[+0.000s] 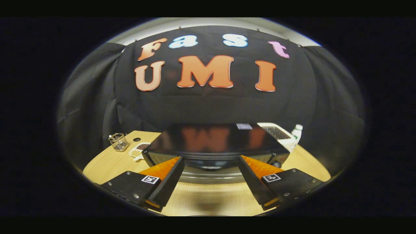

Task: Open the toaster oven, put the food inside, and close the toaster oven door.

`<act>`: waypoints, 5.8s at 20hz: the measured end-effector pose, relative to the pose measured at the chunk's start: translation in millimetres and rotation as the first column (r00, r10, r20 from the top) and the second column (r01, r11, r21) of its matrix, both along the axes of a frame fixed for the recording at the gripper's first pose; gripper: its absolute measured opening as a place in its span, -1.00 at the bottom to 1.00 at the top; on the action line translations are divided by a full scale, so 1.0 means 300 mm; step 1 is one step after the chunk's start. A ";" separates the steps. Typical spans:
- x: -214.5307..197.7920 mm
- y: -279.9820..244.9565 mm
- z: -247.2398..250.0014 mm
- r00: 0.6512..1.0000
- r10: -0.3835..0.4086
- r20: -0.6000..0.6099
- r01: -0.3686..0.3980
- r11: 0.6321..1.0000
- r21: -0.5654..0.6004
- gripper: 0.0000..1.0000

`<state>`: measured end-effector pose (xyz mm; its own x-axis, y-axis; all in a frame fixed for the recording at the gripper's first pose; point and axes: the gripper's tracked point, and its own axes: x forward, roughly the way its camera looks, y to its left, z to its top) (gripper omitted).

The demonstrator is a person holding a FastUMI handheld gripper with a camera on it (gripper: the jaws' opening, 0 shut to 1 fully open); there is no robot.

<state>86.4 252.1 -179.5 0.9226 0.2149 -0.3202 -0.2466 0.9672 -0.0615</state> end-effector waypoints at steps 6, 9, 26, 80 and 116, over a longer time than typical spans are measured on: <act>0.057 0.023 -0.101 0.994 -0.025 -0.108 0.025 1.000 -0.002 1.00; 0.001 0.009 -0.105 0.990 -0.025 -0.139 0.024 1.000 -0.005 1.00; -0.447 -0.126 -0.448 0.935 -0.049 -0.352 0.026 0.997 -0.069 0.94; -0.479 -0.239 -0.348 0.949 -0.078 -0.306 0.060 0.996 -0.069 0.42; 0.059 -0.061 -0.364 0.973 -0.119 -0.198 0.151 0.976 0.157 0.98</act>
<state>104.3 233.9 -288.8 0.8741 0.1586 -0.4591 -0.1042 0.9844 0.1418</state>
